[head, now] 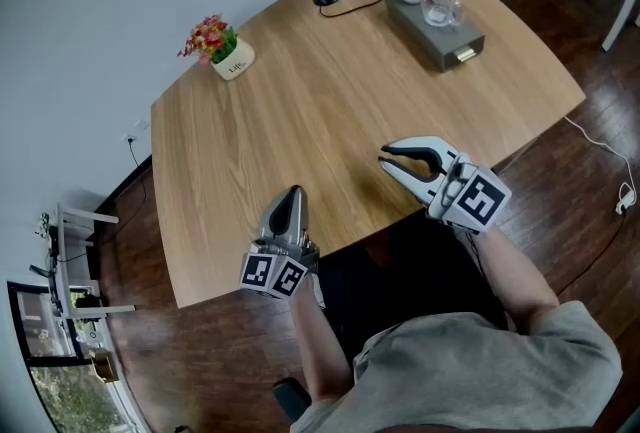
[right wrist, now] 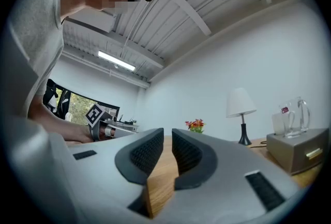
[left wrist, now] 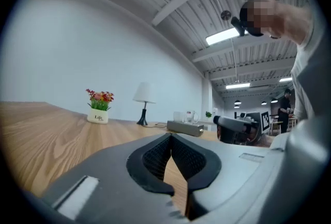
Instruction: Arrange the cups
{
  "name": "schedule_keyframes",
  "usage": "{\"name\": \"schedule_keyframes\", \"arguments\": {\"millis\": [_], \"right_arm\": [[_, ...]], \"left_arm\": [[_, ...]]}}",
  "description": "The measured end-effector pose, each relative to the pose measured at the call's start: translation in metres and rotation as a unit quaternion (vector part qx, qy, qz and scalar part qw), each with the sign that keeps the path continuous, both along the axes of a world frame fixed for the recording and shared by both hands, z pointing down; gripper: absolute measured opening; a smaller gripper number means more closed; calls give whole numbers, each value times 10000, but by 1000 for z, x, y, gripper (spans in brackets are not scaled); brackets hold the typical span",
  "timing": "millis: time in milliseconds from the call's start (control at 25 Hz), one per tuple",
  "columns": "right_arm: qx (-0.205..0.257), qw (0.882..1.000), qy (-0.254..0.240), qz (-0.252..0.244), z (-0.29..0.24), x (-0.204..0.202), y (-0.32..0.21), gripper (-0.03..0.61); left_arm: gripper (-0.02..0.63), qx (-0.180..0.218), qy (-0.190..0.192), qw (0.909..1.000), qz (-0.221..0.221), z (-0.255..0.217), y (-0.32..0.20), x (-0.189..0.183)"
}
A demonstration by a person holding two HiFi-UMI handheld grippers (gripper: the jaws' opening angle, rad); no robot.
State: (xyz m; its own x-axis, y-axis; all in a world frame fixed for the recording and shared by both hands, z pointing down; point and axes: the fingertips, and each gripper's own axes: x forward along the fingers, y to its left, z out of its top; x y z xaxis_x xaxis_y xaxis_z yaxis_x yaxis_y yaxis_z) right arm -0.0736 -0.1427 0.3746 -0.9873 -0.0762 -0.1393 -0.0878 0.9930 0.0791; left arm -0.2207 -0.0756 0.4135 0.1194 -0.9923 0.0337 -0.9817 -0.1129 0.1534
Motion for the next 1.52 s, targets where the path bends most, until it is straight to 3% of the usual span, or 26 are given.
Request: {"name": "schedule_keyframes", "arguments": {"millis": [120,520,1520], "right_arm": [[15,10000,49,9,2,-1,0,49],[48,9997,217,38,9,-4,0,49],[56,9986,476,215,20,-2,-11,46]], "left_arm": [[9,-648,-327,9974,-8,23,-11,6],[9,-1127,-338,9925,346,38,-18,16],[9,-1124,-353,9925,332,36,-18,17]]}}
